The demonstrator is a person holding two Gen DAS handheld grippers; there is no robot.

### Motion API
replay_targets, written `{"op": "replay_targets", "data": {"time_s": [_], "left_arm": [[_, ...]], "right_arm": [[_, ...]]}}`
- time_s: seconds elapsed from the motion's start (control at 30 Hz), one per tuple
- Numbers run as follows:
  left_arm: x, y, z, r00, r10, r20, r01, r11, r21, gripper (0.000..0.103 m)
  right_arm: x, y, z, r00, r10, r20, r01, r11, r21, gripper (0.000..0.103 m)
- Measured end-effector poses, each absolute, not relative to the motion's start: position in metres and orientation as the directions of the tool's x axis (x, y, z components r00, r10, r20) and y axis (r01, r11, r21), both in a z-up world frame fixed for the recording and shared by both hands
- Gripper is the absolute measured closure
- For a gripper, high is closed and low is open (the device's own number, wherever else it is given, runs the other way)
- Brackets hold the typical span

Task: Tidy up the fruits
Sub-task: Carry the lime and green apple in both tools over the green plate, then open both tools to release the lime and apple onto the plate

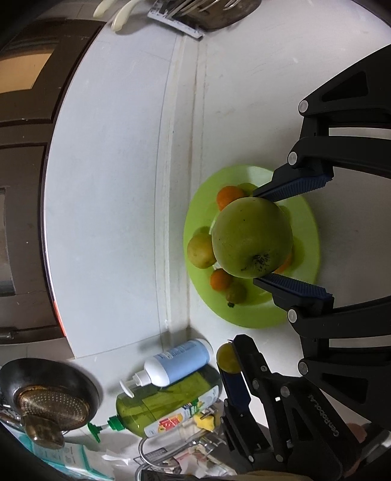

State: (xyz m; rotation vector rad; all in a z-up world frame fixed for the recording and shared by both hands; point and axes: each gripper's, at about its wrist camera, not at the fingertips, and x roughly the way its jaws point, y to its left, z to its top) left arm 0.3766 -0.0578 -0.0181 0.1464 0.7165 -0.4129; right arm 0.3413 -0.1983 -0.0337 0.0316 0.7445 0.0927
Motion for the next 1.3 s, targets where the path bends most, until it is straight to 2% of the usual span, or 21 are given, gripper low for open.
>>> {"op": "replay_targets", "data": {"time_s": [0.83,0.9,0.97,1.1,1.3], "left_arm": [[0.422,-0.075,-0.065,0.595,-0.331,-0.732,0.456,0.889,-0.032,0.074],[0.421,-0.074,-0.064,0.594,-0.334,-0.732,0.459,0.888,-0.032,0.072],[0.42,-0.074,-0.063,0.601,-0.328,-0.729,0.455,0.89,-0.026,0.066],[0.417,-0.068,-0.06,0.615,-0.306,-0.726,0.429,0.903,-0.018,0.065],[0.403,-0.058,-0.047,0.653,-0.278,-0.705,0.39,0.921,-0.002,0.059]], "right_arm": [[0.402,-0.205,-0.077,0.652,0.115,-0.75,-0.085,0.993,0.079,0.053],[0.403,-0.205,-0.078,0.649,0.116,-0.752,-0.086,0.993,0.08,0.052],[0.403,-0.205,-0.079,0.646,0.114,-0.755,-0.086,0.993,0.077,0.052],[0.401,-0.205,-0.079,0.649,0.114,-0.752,-0.078,0.993,0.083,0.052],[0.391,-0.203,-0.067,0.676,0.096,-0.73,-0.07,0.995,0.065,0.049]]}}
